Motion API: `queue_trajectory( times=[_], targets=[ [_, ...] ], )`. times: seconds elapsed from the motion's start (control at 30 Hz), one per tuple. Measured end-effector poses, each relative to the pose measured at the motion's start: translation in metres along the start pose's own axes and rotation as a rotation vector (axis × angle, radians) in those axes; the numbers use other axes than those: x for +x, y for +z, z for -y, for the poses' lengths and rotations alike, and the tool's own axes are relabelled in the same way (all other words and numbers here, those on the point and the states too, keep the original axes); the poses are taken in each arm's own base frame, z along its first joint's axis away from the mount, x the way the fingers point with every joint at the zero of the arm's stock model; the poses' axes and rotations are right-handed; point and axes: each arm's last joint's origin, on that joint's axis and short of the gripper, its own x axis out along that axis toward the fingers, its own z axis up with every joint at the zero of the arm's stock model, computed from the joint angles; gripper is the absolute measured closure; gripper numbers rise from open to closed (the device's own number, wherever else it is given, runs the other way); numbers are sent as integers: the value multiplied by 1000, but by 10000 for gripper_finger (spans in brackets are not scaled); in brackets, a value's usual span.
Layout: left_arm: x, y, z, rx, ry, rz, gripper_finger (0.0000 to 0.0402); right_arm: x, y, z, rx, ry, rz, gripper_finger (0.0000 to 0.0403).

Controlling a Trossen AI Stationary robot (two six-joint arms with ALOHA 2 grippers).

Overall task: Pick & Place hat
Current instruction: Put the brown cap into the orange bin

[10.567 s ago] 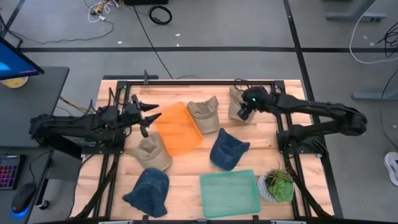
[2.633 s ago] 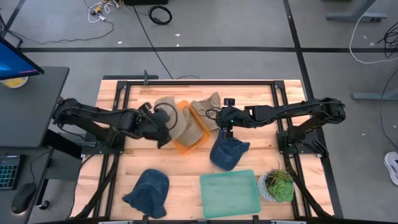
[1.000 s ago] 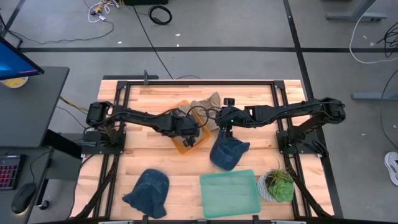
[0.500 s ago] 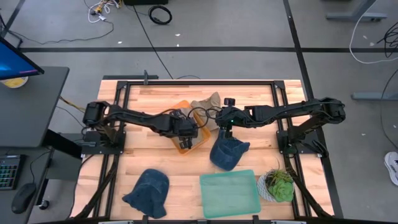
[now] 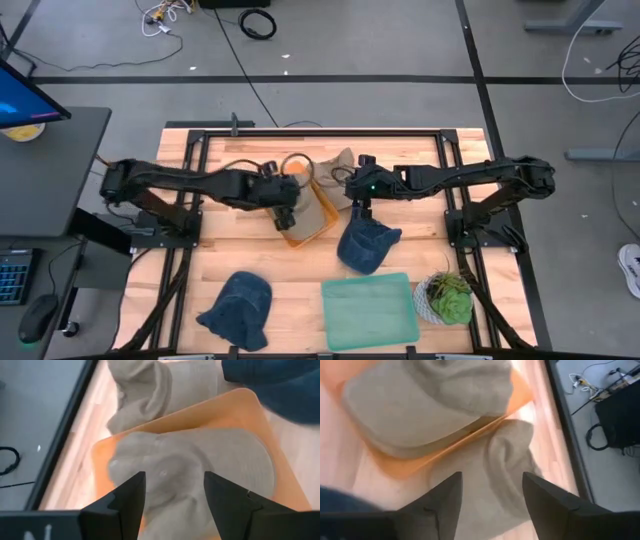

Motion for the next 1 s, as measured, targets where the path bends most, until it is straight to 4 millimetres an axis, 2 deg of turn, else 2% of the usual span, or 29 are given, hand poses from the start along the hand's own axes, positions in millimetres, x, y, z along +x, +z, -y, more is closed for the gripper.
queue_trajectory(
  times=[0.17,0.37,0.57,0.77,1.0],
  targets=[
    [-30,2,-20,-30,15,107,195,7,1,20,111,19,68,168],
    [-46,0,-42,-89,69,155,195,12,-4,42,216,95,99,165],
    [-41,2,-56,-93,112,147,195,36,-1,51,271,101,-2,165],
    [-34,2,-65,-113,139,131,195,75,-8,45,243,109,-218,165],
    [-33,1,-68,-114,148,114,195,99,-17,44,225,78,-302,166]
  ],
)
